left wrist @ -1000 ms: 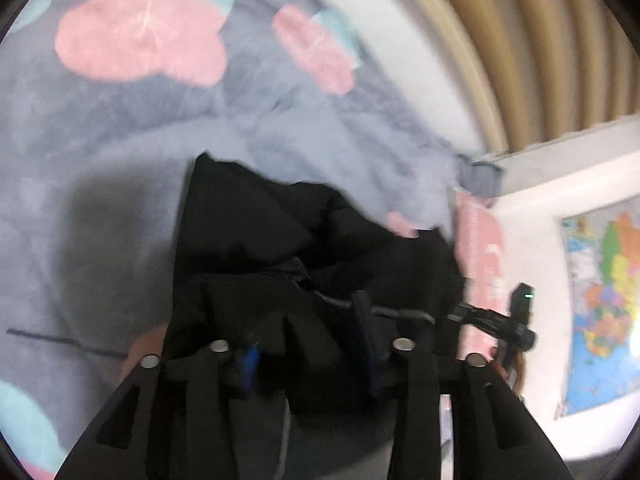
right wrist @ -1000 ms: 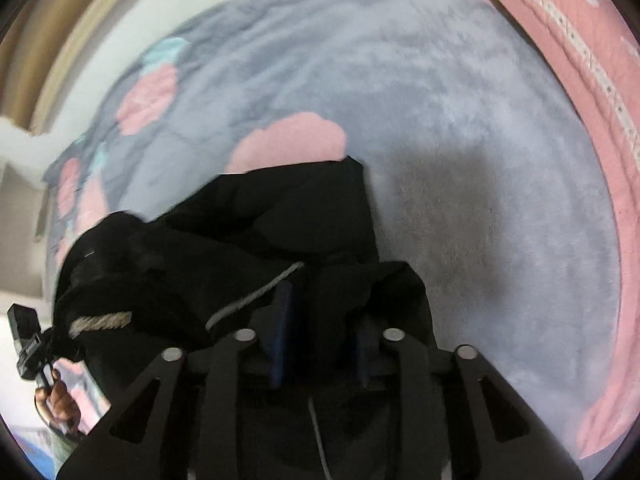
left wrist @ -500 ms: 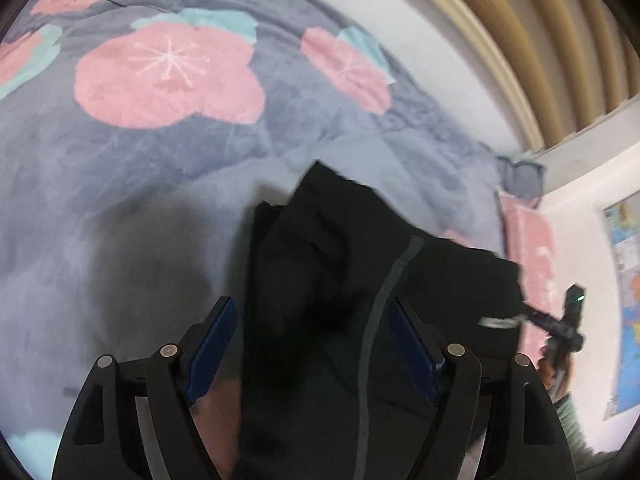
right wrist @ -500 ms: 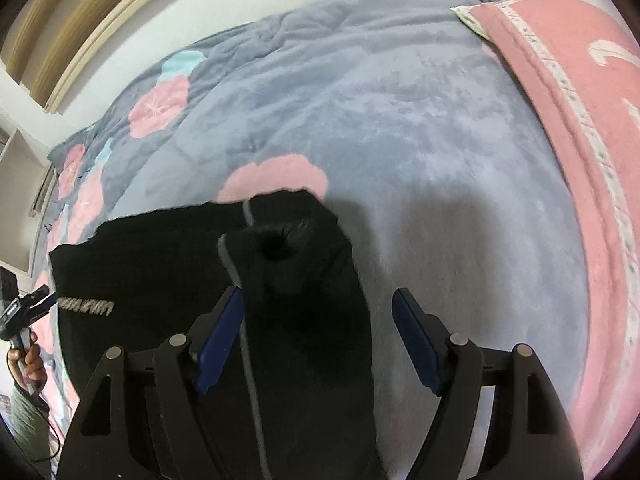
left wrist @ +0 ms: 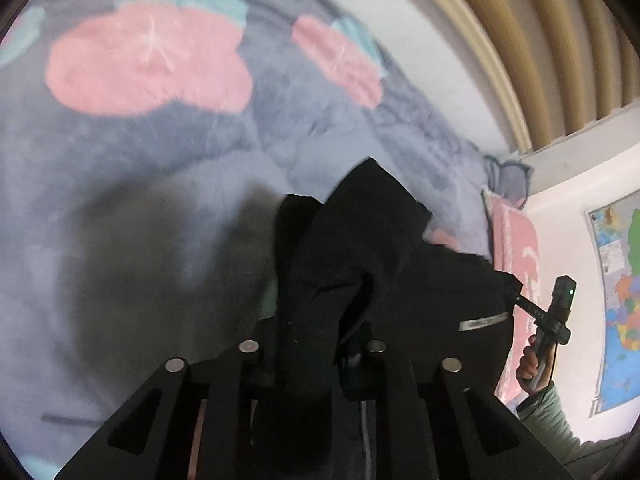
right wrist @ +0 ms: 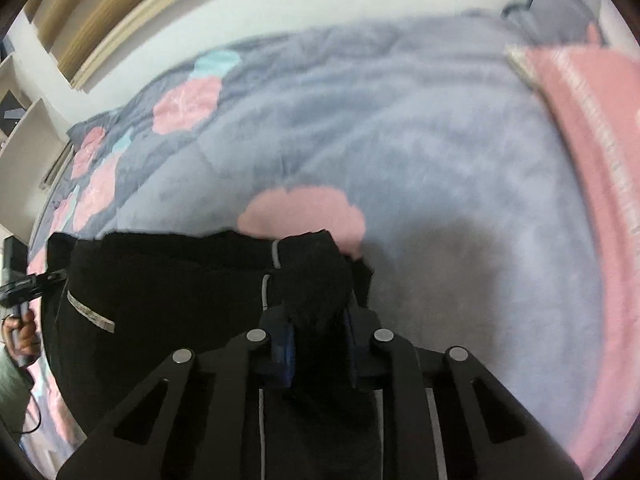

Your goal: Fold large clothes

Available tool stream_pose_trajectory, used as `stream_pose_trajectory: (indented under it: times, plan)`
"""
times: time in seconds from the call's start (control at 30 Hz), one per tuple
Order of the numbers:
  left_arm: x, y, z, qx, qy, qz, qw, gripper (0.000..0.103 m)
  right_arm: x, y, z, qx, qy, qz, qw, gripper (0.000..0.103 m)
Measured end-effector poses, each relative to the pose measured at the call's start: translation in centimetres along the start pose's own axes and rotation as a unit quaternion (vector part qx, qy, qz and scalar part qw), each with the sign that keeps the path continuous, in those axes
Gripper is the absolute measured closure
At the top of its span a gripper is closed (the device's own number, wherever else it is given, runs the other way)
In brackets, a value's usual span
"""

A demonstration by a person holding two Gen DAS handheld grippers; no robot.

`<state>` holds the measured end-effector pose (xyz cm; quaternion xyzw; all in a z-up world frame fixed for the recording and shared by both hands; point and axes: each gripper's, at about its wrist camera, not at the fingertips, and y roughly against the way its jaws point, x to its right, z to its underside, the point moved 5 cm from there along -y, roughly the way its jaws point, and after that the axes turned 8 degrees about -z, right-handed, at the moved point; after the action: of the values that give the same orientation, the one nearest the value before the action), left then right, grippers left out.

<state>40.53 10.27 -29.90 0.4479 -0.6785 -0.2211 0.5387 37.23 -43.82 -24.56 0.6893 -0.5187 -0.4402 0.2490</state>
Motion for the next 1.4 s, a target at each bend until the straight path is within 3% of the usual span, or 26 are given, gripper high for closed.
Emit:
stream_pose_trajectory:
  times: [0.07, 0.17, 0.27, 0.43, 0.53, 0.63, 0.73, 0.83, 0.9, 0.97, 1.1, 1.17, 1.3, 1.4]
  plan:
    - [0.9, 1.9, -0.4, 0.026, 0.001, -0.001, 0.9997, 0.089, -0.9, 2.0, -1.3, 0.019, 0.018, 0.016, 1.000, 0.081]
    - [1.4, 4.3, -2.3, 0.061, 0.034, 0.054, 0.9961, 0.093, -2.3, 3.4, -3.8, 0.036, 0.037, 0.036, 0.998, 0.082]
    - [1.9, 4.4, -4.1, 0.083, 0.024, 0.030, 0.9958, 0.093, -2.8, 2.3, -5.4, 0.035, 0.042, 0.060, 0.997, 0.082]
    - [-0.4, -2.9, -4.6, 0.023, 0.046, -0.046, 0.9976, 0.093, -0.3, -4.0, -5.0, -0.017, 0.007, 0.108, 0.994, 0.082]
    - [-2.2, -6.8, -3.6, -0.014, 0.071, -0.056, 0.9959, 0.092, 1.3, -8.6, -3.3, -0.066, -0.021, 0.115, 0.991, 0.082]
    - [-2.1, -7.7, -3.6, -0.019, 0.056, -0.077, 0.9953, 0.089, 1.6, -10.6, -2.3, -0.083, -0.029, 0.128, 0.988, 0.078]
    - [-0.9, -6.2, -3.7, -0.019, 0.007, -0.096, 0.9952, 0.087, 1.3, -9.9, -2.5, -0.079, -0.029, 0.134, 0.987, 0.070]
    - [-0.5, -3.5, -3.9, -0.014, 0.003, -0.103, 0.9946, 0.078, 1.0, -6.7, -2.7, -0.053, -0.044, 0.125, 0.990, 0.053]
    - [-0.2, -0.3, -3.9, 0.015, -0.006, -0.115, 0.9933, 0.071, 0.2, -3.5, -2.4, -0.023, -0.049, 0.120, 0.991, 0.044]
    - [0.4, 2.7, -3.5, 0.042, -0.014, -0.124, 0.9913, 0.070, -1.4, -0.7, -1.8, -0.001, -0.047, 0.109, 0.993, 0.043]
    - [4.6, 7.1, -0.9, 0.078, -0.035, -0.088, 0.9925, 0.070, -6.1, 2.9, 1.5, -0.002, -0.029, 0.080, 0.996, 0.043]
    - [7.5, 7.6, 1.2, 0.075, -0.051, -0.057, 0.9942, 0.070, -8.5, 3.1, 3.4, -0.016, -0.017, 0.066, 0.998, 0.043]
    - [13.1, 4.8, 6.8, 0.028, -0.078, -0.008, 0.9965, 0.070, -12.5, 1.9, 8.3, -0.055, 0.006, 0.053, 0.997, 0.043]
    - [14.9, 0.8, 10.3, -0.016, -0.083, -0.015, 0.9963, 0.070, -13.8, -1.0, 11.1, -0.092, -0.002, 0.052, 0.994, 0.043]
